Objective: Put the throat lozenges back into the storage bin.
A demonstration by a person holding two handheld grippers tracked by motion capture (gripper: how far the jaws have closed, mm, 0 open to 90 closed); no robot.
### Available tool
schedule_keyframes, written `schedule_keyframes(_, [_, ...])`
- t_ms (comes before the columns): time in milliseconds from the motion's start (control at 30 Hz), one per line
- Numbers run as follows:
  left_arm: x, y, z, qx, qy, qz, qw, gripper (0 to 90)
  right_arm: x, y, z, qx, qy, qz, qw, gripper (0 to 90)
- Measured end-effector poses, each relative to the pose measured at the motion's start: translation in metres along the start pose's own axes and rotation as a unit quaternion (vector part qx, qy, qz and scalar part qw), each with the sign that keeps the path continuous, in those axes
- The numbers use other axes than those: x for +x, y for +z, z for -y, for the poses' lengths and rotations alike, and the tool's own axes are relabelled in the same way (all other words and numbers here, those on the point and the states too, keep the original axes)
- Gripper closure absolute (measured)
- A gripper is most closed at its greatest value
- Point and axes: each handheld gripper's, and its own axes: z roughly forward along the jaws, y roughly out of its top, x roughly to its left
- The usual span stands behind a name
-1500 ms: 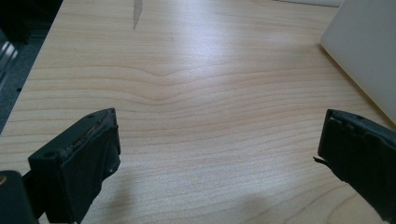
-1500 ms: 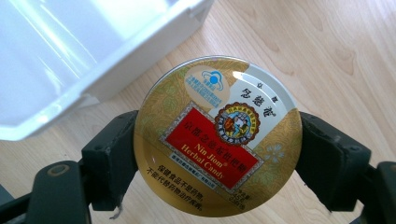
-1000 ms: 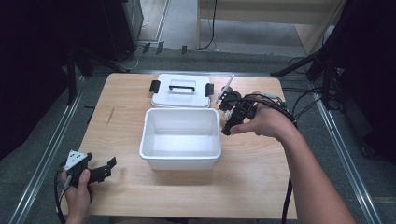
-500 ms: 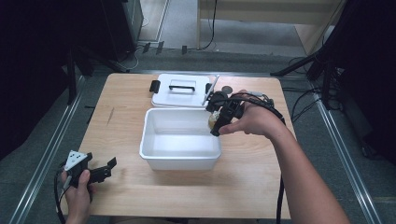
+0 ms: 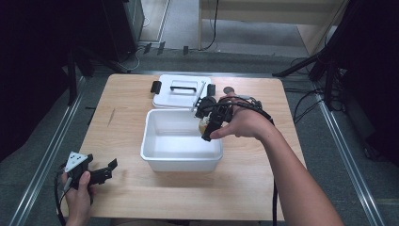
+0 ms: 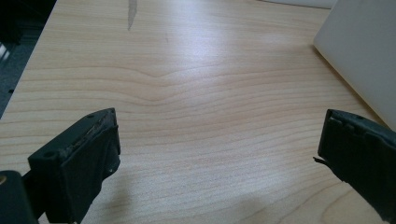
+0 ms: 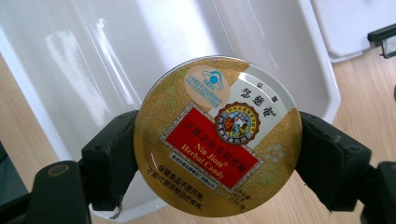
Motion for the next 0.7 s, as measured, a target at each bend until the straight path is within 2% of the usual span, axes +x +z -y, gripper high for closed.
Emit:
schedule_keyframes(200, [0.0, 0.0, 0.0, 0.0, -0.001, 0.001, 1.0, 0.0, 0.001, 0.011, 0.0, -0.008, -0.01, -0.013, 0.9998, 20.4])
schedule_keyframes(367, [0.0, 0.0, 0.0, -0.001, -0.001, 0.001, 1.0, 0.0, 0.003, 0.022, -0.001, -0.004, -0.022, -0.014, 0.9997, 20.3])
schedule_keyframes(700, [0.0, 0.0, 0.0, 0.0, 0.0, 0.004, 1.0, 0.0, 0.007, 0.049, 0.004, 0.012, -0.027, -0.017, 0.9994, 20.4])
